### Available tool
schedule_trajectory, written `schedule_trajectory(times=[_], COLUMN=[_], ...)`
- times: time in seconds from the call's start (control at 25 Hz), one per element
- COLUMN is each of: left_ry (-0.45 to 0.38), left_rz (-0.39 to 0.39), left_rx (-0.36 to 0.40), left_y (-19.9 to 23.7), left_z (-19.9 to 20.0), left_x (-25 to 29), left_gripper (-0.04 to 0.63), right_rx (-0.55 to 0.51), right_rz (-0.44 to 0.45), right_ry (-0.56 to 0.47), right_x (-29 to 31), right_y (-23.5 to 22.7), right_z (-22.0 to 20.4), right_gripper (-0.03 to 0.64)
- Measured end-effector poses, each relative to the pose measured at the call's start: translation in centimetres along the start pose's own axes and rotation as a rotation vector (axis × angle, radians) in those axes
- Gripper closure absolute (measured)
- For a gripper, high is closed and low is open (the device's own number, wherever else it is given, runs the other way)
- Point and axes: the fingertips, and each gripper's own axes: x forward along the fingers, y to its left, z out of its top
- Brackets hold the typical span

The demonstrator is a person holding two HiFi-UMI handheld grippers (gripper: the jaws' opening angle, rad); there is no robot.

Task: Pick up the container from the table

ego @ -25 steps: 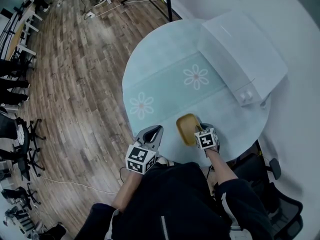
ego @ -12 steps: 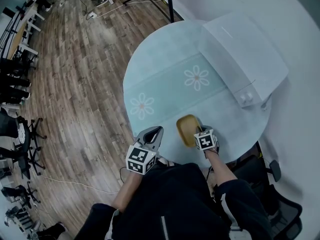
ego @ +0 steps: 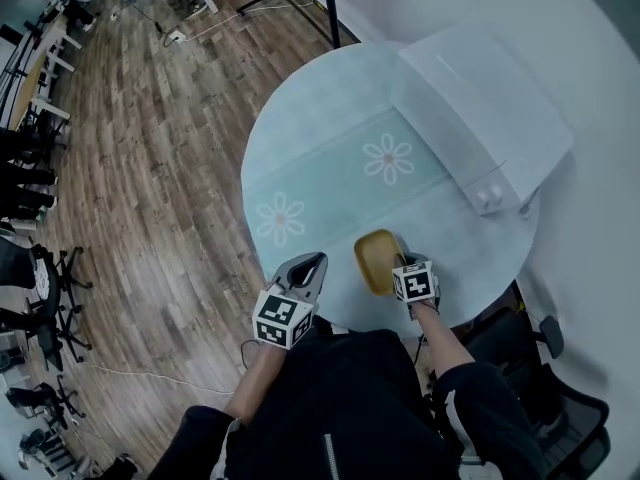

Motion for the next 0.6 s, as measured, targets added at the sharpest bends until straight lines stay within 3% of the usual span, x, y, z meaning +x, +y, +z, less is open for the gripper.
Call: schedule_trajectory(times=[0.6], left_ry=[-0.035], left_rz=[-0.201], left_rx=[0.128], left_y=[-0.3], left_z=[3.1], left_x=[3.4], left_gripper=[0.575], right_rx=[0.240], right_rz=[-0.129], right_ry=[-0.226], right_x=[-9.2], right_y=[0.4], right_z=[5.2], right_gripper=[0.591])
